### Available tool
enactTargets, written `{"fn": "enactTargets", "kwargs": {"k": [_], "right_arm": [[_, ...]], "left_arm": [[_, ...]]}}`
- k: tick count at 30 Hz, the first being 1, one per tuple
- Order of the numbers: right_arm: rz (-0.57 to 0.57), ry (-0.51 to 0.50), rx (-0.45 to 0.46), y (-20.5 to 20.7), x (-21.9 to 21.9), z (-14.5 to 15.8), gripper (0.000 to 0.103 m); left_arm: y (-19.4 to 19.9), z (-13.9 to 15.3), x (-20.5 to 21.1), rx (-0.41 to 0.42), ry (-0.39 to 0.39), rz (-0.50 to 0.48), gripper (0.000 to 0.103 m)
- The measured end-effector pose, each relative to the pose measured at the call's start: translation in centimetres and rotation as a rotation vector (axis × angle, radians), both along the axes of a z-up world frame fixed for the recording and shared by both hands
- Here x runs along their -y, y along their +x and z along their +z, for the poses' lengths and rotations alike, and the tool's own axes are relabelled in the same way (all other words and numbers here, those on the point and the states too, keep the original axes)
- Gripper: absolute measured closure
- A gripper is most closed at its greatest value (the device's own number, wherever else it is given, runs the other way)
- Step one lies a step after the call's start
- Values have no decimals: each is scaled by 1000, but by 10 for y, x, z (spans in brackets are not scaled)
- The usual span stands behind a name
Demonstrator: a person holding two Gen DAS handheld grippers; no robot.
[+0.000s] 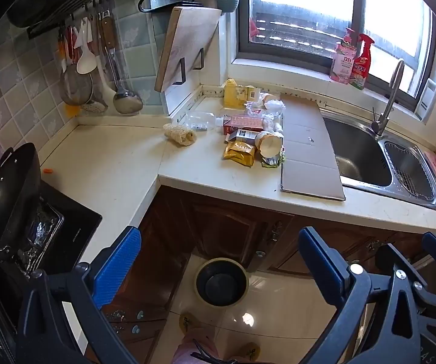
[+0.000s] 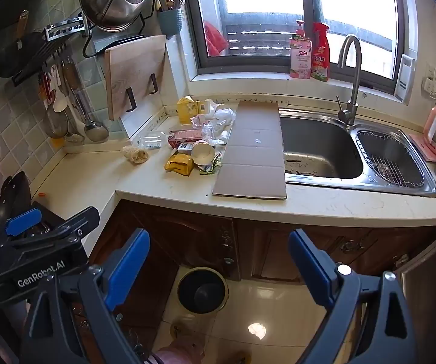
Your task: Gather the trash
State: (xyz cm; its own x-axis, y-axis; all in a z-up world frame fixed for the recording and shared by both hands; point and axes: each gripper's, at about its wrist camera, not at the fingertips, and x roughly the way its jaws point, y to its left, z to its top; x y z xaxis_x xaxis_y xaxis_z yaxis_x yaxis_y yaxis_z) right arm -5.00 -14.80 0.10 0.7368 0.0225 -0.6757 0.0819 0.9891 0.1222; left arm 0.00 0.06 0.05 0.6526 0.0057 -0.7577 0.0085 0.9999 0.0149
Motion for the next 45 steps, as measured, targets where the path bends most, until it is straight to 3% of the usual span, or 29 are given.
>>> {"fn": "enactTargets", "kwargs": {"k": [45], "right_arm": [[45, 36, -18, -11, -7, -6, 12]], "left_arm": [[-15, -8, -4, -47, 8, 31, 1]]}}
